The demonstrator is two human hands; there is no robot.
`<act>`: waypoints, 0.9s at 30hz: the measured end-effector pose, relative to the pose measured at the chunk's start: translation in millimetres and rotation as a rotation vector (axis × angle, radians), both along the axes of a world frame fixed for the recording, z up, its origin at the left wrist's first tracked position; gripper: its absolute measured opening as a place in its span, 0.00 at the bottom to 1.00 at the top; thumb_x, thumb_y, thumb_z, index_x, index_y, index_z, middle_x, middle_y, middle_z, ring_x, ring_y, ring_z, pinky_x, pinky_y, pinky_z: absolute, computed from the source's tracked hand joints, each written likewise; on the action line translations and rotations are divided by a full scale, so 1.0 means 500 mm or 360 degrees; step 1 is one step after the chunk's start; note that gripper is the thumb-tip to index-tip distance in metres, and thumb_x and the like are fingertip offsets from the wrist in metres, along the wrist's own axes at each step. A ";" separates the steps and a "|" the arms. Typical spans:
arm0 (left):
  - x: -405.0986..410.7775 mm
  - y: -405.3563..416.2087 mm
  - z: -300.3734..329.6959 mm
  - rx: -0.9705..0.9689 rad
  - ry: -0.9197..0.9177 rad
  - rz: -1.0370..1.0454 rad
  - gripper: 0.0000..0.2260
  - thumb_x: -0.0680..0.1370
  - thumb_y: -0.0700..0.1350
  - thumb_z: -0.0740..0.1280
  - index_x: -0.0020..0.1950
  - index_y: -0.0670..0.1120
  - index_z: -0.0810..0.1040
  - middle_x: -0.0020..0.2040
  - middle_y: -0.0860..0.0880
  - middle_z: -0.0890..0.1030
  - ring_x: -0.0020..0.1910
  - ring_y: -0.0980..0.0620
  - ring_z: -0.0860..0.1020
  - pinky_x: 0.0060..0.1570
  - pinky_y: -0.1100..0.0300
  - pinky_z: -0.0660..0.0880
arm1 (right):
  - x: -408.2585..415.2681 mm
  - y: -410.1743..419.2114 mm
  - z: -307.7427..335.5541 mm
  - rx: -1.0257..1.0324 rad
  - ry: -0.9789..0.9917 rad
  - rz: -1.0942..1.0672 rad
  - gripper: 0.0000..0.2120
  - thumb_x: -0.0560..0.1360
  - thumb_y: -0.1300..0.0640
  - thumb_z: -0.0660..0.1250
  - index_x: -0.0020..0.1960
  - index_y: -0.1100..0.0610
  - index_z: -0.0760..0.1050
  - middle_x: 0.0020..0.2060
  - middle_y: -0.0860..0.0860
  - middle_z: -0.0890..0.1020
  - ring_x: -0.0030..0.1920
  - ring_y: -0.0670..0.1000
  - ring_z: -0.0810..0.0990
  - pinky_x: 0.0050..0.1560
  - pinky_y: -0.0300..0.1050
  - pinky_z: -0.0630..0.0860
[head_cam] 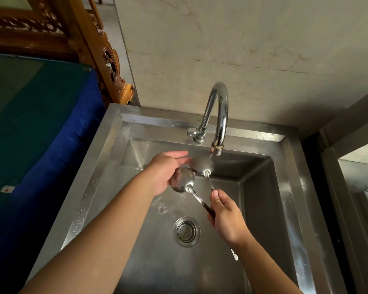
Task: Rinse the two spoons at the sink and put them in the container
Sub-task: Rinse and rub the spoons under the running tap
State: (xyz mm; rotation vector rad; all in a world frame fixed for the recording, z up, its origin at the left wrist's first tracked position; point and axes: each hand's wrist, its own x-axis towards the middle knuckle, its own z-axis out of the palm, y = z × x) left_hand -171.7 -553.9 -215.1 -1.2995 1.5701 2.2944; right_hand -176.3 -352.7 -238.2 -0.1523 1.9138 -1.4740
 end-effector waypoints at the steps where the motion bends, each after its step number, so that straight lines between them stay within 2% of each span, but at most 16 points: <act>1: -0.003 0.001 0.011 -0.0017 -0.0018 -0.0049 0.18 0.80 0.31 0.56 0.60 0.45 0.81 0.52 0.49 0.87 0.30 0.54 0.81 0.32 0.63 0.78 | 0.001 -0.003 -0.002 0.0019 0.0019 -0.0003 0.23 0.84 0.50 0.56 0.31 0.45 0.70 0.26 0.41 0.67 0.27 0.41 0.67 0.33 0.41 0.72; 2: -0.006 0.003 0.016 -0.0106 -0.0044 -0.0111 0.13 0.80 0.36 0.61 0.57 0.46 0.83 0.51 0.47 0.87 0.37 0.50 0.84 0.41 0.58 0.81 | 0.001 -0.005 -0.004 0.0038 0.0049 -0.0005 0.21 0.84 0.49 0.56 0.32 0.46 0.70 0.26 0.42 0.67 0.28 0.42 0.67 0.34 0.43 0.72; 3: -0.011 0.007 0.022 -0.0236 -0.0079 -0.0220 0.09 0.78 0.44 0.66 0.53 0.47 0.85 0.47 0.47 0.87 0.40 0.49 0.84 0.45 0.54 0.81 | 0.002 -0.008 -0.006 0.0062 0.0095 0.0001 0.19 0.83 0.48 0.56 0.34 0.49 0.69 0.27 0.43 0.68 0.29 0.44 0.67 0.35 0.46 0.71; 5: -0.020 0.020 0.025 -0.0523 -0.0120 -0.0534 0.18 0.70 0.63 0.71 0.46 0.50 0.86 0.39 0.52 0.86 0.34 0.53 0.82 0.38 0.57 0.76 | 0.004 -0.012 -0.006 0.0117 0.0229 0.0041 0.18 0.82 0.46 0.56 0.37 0.53 0.67 0.28 0.44 0.69 0.32 0.47 0.67 0.38 0.51 0.69; 6: -0.026 0.028 0.027 -0.0640 -0.0120 -0.0634 0.24 0.63 0.69 0.74 0.45 0.51 0.85 0.38 0.54 0.86 0.34 0.56 0.82 0.35 0.59 0.75 | 0.006 -0.013 -0.005 0.0132 0.0291 0.0064 0.18 0.82 0.45 0.56 0.38 0.54 0.66 0.29 0.45 0.69 0.33 0.48 0.66 0.39 0.52 0.68; 7: -0.033 0.034 0.026 -0.0745 -0.0120 -0.0662 0.27 0.56 0.70 0.76 0.44 0.52 0.84 0.38 0.55 0.86 0.35 0.57 0.82 0.34 0.59 0.76 | 0.008 -0.012 -0.003 0.0138 0.0336 0.0076 0.18 0.82 0.44 0.55 0.39 0.55 0.66 0.29 0.45 0.69 0.34 0.49 0.66 0.39 0.52 0.68; 9: -0.045 0.043 0.020 -0.0851 -0.0159 -0.0654 0.29 0.50 0.69 0.79 0.40 0.51 0.83 0.36 0.56 0.85 0.36 0.56 0.83 0.36 0.58 0.79 | 0.009 -0.008 0.001 0.0156 0.0382 0.0064 0.19 0.81 0.43 0.55 0.40 0.56 0.65 0.29 0.45 0.69 0.34 0.49 0.66 0.38 0.52 0.67; 11: -0.053 0.051 0.018 -0.0846 -0.0167 -0.0618 0.28 0.50 0.69 0.78 0.36 0.49 0.81 0.31 0.55 0.82 0.31 0.54 0.80 0.33 0.58 0.74 | 0.008 -0.002 0.003 0.0180 0.0402 0.0053 0.19 0.80 0.41 0.54 0.40 0.55 0.66 0.28 0.45 0.69 0.33 0.49 0.66 0.38 0.52 0.67; 14: -0.065 0.056 0.013 -0.0668 -0.0220 -0.0460 0.29 0.57 0.70 0.75 0.40 0.47 0.82 0.24 0.52 0.75 0.23 0.52 0.72 0.29 0.60 0.69 | 0.013 0.005 0.004 0.0224 0.0413 0.0059 0.19 0.80 0.41 0.54 0.38 0.53 0.66 0.27 0.45 0.69 0.33 0.49 0.66 0.38 0.52 0.67; 17: -0.079 0.053 0.006 -0.0549 -0.0387 -0.0349 0.20 0.67 0.65 0.72 0.38 0.47 0.80 0.18 0.52 0.70 0.14 0.53 0.65 0.20 0.67 0.64 | 0.022 0.012 0.005 0.0200 0.0375 0.0057 0.19 0.80 0.41 0.54 0.36 0.50 0.65 0.27 0.44 0.68 0.33 0.49 0.65 0.38 0.52 0.66; 19: -0.087 0.047 0.001 -0.0499 -0.0470 -0.0335 0.18 0.71 0.62 0.71 0.39 0.47 0.81 0.27 0.49 0.77 0.21 0.51 0.72 0.24 0.64 0.68 | 0.020 0.018 0.010 0.0155 0.0323 0.0062 0.18 0.80 0.42 0.55 0.35 0.49 0.65 0.27 0.43 0.67 0.33 0.49 0.65 0.38 0.53 0.66; 21: -0.090 0.040 -0.002 -0.0300 -0.0538 -0.0429 0.18 0.74 0.63 0.69 0.42 0.47 0.81 0.37 0.47 0.81 0.31 0.47 0.77 0.29 0.60 0.73 | 0.014 0.025 0.019 0.0091 0.0241 0.0038 0.19 0.81 0.44 0.56 0.34 0.48 0.67 0.27 0.42 0.68 0.31 0.46 0.66 0.39 0.51 0.67; 23: -0.086 0.029 0.004 -0.0090 -0.0519 -0.0539 0.21 0.76 0.65 0.66 0.42 0.47 0.80 0.38 0.47 0.82 0.33 0.47 0.79 0.33 0.58 0.76 | 0.007 0.032 0.028 0.0012 0.0160 0.0005 0.20 0.83 0.48 0.56 0.33 0.47 0.68 0.28 0.43 0.68 0.30 0.43 0.67 0.40 0.48 0.69; 24: -0.083 0.022 0.006 -0.0094 -0.0467 -0.0563 0.22 0.77 0.66 0.64 0.42 0.47 0.81 0.38 0.48 0.84 0.34 0.48 0.80 0.35 0.58 0.77 | 0.003 0.037 0.032 -0.0014 0.0134 0.0000 0.20 0.84 0.50 0.56 0.33 0.49 0.68 0.28 0.44 0.68 0.30 0.43 0.67 0.40 0.47 0.68; 25: -0.083 0.014 0.004 -0.0215 -0.0373 -0.0569 0.23 0.78 0.65 0.62 0.42 0.47 0.83 0.38 0.49 0.85 0.35 0.49 0.82 0.38 0.57 0.79 | 0.001 0.042 0.036 -0.0034 0.0114 -0.0001 0.19 0.84 0.51 0.56 0.34 0.51 0.69 0.29 0.46 0.68 0.30 0.43 0.66 0.40 0.46 0.68; 27: -0.084 -0.001 0.004 -0.0721 -0.0091 -0.0566 0.21 0.81 0.61 0.59 0.43 0.49 0.84 0.37 0.52 0.87 0.35 0.52 0.83 0.44 0.56 0.79 | -0.001 0.052 0.043 -0.0063 0.0074 -0.0010 0.18 0.84 0.51 0.56 0.39 0.59 0.68 0.31 0.50 0.67 0.32 0.45 0.65 0.39 0.45 0.67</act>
